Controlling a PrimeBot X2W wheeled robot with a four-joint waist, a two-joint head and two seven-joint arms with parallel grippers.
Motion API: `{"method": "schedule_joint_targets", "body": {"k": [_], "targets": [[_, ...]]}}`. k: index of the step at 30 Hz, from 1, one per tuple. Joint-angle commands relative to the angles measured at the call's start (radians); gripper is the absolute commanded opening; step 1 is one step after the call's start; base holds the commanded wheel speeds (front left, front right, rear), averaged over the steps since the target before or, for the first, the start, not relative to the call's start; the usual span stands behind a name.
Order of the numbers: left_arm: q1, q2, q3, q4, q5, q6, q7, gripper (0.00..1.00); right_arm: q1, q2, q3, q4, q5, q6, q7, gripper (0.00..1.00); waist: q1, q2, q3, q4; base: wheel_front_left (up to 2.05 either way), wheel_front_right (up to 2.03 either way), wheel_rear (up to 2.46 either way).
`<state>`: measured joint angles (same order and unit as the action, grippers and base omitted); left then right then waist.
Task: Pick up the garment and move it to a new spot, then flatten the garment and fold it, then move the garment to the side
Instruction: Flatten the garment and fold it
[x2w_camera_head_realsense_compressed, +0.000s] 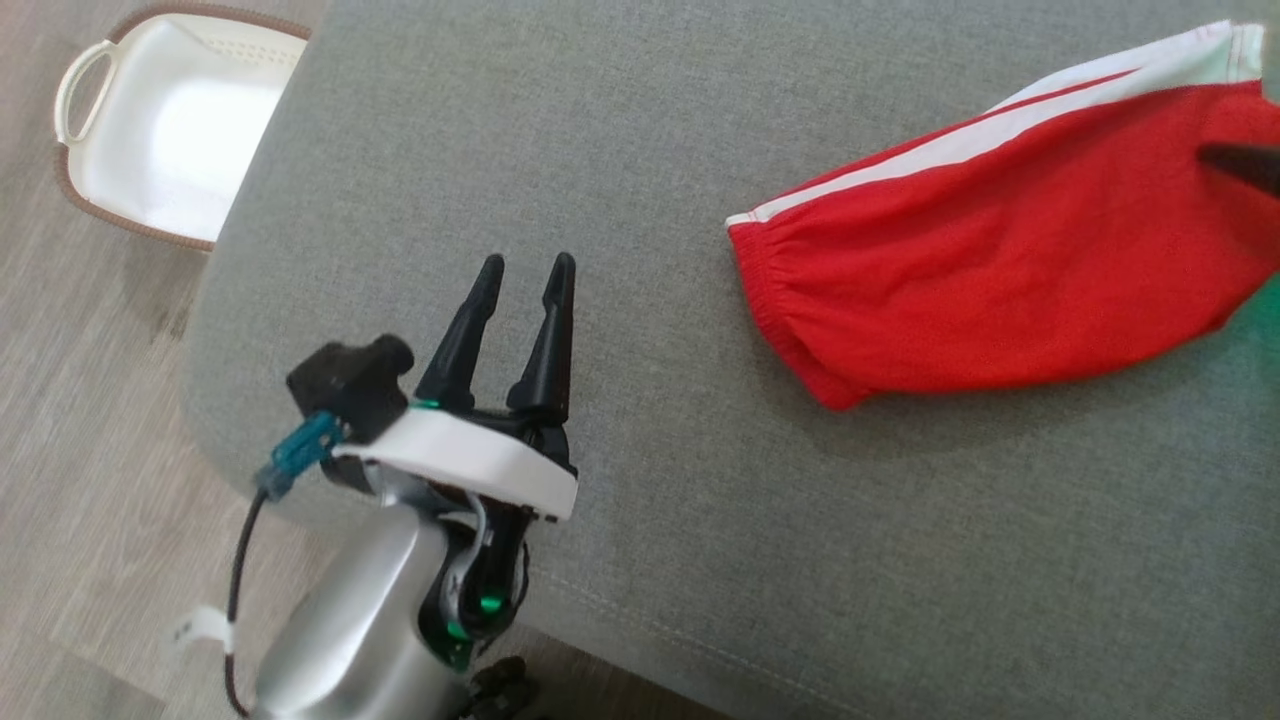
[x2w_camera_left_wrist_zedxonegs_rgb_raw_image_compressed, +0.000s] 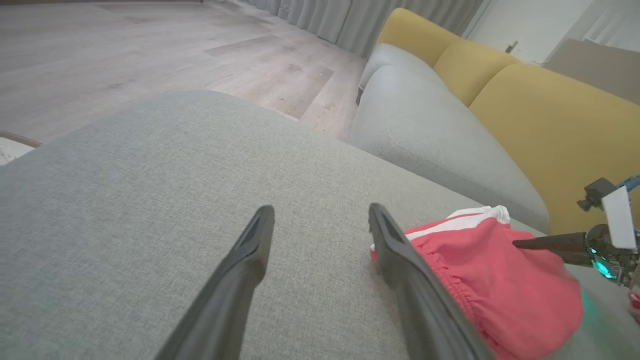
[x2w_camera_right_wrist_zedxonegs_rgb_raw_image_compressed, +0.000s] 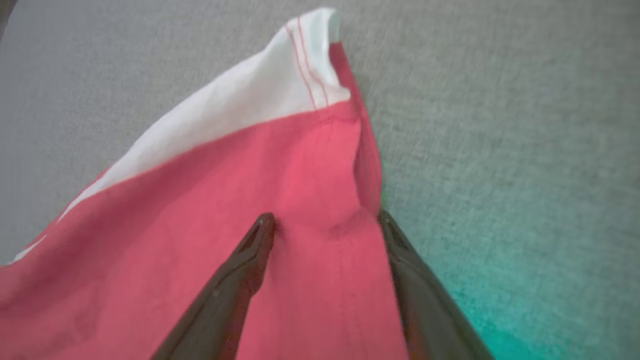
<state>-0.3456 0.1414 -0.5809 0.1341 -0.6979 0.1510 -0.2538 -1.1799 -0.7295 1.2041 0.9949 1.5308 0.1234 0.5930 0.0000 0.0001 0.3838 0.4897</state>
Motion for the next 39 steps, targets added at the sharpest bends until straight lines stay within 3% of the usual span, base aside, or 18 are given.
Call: {"method": "schedule_joint_targets", "body": {"k": [1,8,10,11,18,27,33,39], "targets": [[0.007,-0.003,0.061,-0.031,0.021,-0.015,-0.008,1.00,0.067,0.014,0.025,-0.004,0.022,0.007,0.081,1.00,0.0000,-0.0001,-0.004,0.001,0.00,0.00,0.00],[0.082,-0.070,0.154,-0.023,0.090,-0.086,-0.008,1.00,0.075,0.011,0.029,-0.088,0.017,0.007,0.119,1.00,0.0000,-0.0001,-0.010,0.000,0.00,0.00,0.00],[0.086,-0.079,0.170,-0.019,0.112,-0.099,-0.008,1.00,0.078,0.009,0.035,-0.099,-0.011,0.007,0.091,0.44,0.0000,-0.0001,-0.016,0.000,0.00,0.00,0.00],[0.088,-0.081,0.178,-0.016,0.123,-0.102,-0.008,1.00,0.079,0.009,0.035,-0.103,-0.017,0.007,0.072,0.00,0.0000,-0.0001,-0.019,-0.001,0.00,0.00,0.00],[0.114,-0.090,0.247,-0.016,0.196,-0.112,-0.008,1.00,0.070,0.015,0.015,-0.121,-0.069,0.007,-0.142,0.00,0.0000,-0.0001,-0.069,-0.039,0.00,0.00,0.00],[0.158,-0.091,0.283,0.022,0.248,-0.116,-0.008,1.00,0.173,0.039,-0.027,-0.115,-0.024,0.007,-0.327,0.00,0.0000,-0.0001,-0.181,-0.175,0.00,0.00,0.00],[0.187,-0.091,0.294,0.048,0.276,-0.126,-0.008,1.00,0.248,0.055,-0.042,-0.053,0.008,0.007,-0.378,0.00,0.0000,-0.0001,-0.228,-0.257,0.00,0.00,0.00],[0.200,-0.091,0.288,0.063,0.296,-0.131,-0.008,1.00,0.271,0.071,-0.042,0.022,0.004,0.007,-0.410,0.00,0.0000,-0.0001,-0.252,-0.291,0.00,0.00,0.00]]}}
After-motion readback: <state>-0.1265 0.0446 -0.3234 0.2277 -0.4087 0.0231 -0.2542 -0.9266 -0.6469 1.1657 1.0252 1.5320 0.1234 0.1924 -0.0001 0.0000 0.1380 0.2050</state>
